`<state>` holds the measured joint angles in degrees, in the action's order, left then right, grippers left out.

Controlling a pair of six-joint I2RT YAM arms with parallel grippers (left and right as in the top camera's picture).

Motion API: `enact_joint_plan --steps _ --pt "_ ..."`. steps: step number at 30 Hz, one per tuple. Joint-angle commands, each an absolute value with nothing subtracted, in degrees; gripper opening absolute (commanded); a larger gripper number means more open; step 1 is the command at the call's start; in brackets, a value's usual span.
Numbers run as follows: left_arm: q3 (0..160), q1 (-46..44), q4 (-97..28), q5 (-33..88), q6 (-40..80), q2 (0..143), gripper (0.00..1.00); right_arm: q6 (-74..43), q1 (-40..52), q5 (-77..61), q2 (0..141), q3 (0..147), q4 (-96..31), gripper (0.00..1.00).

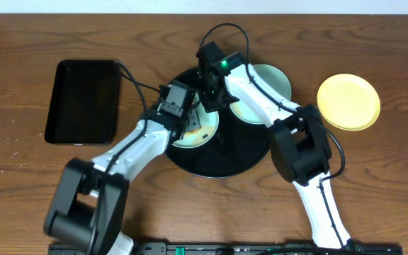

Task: Clean dirty plates on tray and stack at the side
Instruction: 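Scrub the green plate with the sponge while the right gripper holds its rim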

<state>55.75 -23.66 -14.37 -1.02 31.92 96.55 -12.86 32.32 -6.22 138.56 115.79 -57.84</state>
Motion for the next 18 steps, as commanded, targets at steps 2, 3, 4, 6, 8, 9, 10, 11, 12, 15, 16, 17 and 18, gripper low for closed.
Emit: enact_joint_plan --steps 2,3,4,6,8,9,10,11,12,15,16,17,18 --pt "55.86 -23.38 -14.26 -3.68 30.06 91.42 0.32 -14.13 33.32 -6.46 139.85 114.19 -58.59 0.01" --pt "55.86 -23.40 -14.17 -3.68 30.06 91.29 0.32 -14.15 33.32 -6.44 139.85 114.19 -58.52 0.01" --pt "55.83 -23.40 -14.09 -3.68 30.06 91.31 0.32 -14.15 33.32 -6.44 139.85 114.19 -58.50 0.01" --pt "55.83 -23.40 -14.11 -3.68 30.06 92.01 0.32 -14.15 33.32 -6.46 139.85 114.19 -58.48 0.01" --pt "55.75 -23.40 -14.06 -3.68 30.09 93.32 0.34 -14.15 33.32 -6.46 139.85 114.19 -58.48 0.01" --pt "55.72 -23.40 -14.04 -3.68 30.11 94.28 0.35 -14.15 33.32 -6.44 139.85 114.19 -58.48 0.01" --pt "55.72 -23.40 -14.00 -3.68 30.11 95.29 0.37 -14.13 33.32 -6.44 139.85 114.19 -58.48 0.01" --pt "55.72 -23.40 -13.98 -3.68 30.11 96.31 0.38 -14.13 33.32 -6.46 139.85 114.19 -58.48 0.01" --pt "55.72 -23.40 -13.98 -3.68 30.11 97.62 0.40 -14.13 33.32 -6.44 139.85 114.19 -58.50 0.01" --pt "55.75 -23.40 -13.98 -3.66 30.09 99.26 0.41 -14.15 33.39 -6.44 139.85 114.19 -58.50 0.01" --pt "55.75 -23.40 -13.91 -3.68 30.09 99.33 0.41 -14.13 33.45 -6.44 139.85 114.19 -58.50 0.01" --pt "55.75 -23.40 -13.78 -3.68 30.06 99.33 0.41 -14.13 33.47 -6.44 139.85 114.19 -58.50 0.01" --pt "55.75 -23.40 -13.39 -3.68 30.06 99.33 0.41 -14.13 33.47 -6.44 139.85 114.19 -58.50 0.01"
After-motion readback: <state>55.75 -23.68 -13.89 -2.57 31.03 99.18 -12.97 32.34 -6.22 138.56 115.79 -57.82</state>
